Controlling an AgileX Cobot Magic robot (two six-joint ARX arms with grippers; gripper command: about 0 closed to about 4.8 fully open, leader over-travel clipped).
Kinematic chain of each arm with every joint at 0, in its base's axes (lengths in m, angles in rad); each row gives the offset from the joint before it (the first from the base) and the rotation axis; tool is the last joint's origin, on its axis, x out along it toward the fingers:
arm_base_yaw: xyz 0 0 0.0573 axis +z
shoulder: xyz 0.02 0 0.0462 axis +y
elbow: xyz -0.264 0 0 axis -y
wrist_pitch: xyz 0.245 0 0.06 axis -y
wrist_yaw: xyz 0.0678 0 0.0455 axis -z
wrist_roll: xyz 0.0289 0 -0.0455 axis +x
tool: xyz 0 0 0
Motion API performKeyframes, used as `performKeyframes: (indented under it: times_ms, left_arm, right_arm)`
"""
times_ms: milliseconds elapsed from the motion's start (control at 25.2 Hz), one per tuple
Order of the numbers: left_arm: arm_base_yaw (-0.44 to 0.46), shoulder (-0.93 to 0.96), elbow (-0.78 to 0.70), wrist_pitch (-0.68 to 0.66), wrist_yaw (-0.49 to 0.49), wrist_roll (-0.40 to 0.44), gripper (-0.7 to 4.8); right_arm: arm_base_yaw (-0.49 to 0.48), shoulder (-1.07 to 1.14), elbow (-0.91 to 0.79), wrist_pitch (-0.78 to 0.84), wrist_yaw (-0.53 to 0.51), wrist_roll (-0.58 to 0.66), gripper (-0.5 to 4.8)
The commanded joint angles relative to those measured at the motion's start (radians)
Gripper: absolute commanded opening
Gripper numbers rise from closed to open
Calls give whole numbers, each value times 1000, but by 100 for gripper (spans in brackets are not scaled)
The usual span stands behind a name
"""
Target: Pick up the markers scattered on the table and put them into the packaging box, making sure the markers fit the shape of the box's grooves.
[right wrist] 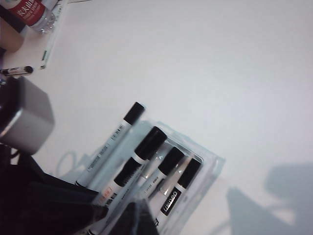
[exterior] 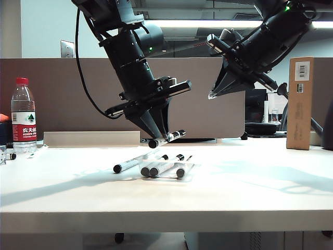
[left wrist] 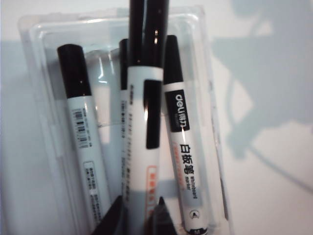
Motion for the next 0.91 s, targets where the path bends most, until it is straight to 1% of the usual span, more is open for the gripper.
performKeyframes:
  times_ms: [40, 119, 159, 238, 278, 317, 357, 437, 476, 556, 595, 635, 675, 714, 754, 833, 873, 913]
  left_arm:
    - [3, 4, 5, 5, 11, -8, -6]
    - [2, 6, 5, 5, 13, -6, -5]
    - [1, 9, 5, 6, 13, -9, 5]
    - [2, 11, 5, 6, 16, -20, 80]
    - [2, 11, 4, 5, 19, -26, 138]
    - [2, 12, 4, 5, 19, -26, 166]
    - [2, 12, 4, 5, 19, -25, 184]
    - [2, 12, 4, 5, 18, -24, 190]
    - [2, 12, 5, 5, 18, -25, 214]
    - [3, 12, 5, 5, 18, -25, 312]
    - [3, 12, 5, 5, 19, -24, 401]
    - [3, 12, 5, 5, 23, -23, 472]
    - [2, 12, 5, 4, 26, -1, 479]
    - [1, 12, 5, 4, 26, -1, 468]
    - [1, 12, 5, 4, 27, -2, 410]
    - [0, 12, 5, 3, 36, -2, 208]
    - [0, 12, 5, 3, 37, -2, 77]
    - [0, 12, 5, 3, 36, -2, -14]
  right_arm:
    - [1, -16, 6, 12, -6, -6, -5]
    - [1, -18, 6, 11, -6, -5, -5]
    - [1, -18, 6, 10, -8, -5, -5]
    - [1, -18, 6, 9, -26, -5, -5]
    - [1, -18, 6, 8, -33, -5, -5]
    - [1, -19, 6, 6, -35, -5, -5]
    - [1, -20, 6, 3, -40, -5, -5]
    - [1, -24, 6, 1, -55, -5, -5]
    - [1, -26, 6, 0, -55, -5, -5]
    - [1, -30, 6, 0, -52, -5, -5]
    - [1, -30, 6, 3, -52, -5, -5]
    - [1, -30, 6, 4, -51, -5, -5]
    - [1, -30, 6, 4, -51, -5, -5]
    - [1, -30, 6, 4, -51, -5, -5]
    - [1, -30, 6, 3, -51, -5, -5]
    - [1, -30, 6, 3, -52, -5, -5]
    - [2, -30, 6, 3, -52, -5, -5]
    - [2, -30, 6, 3, -53, -5, -5]
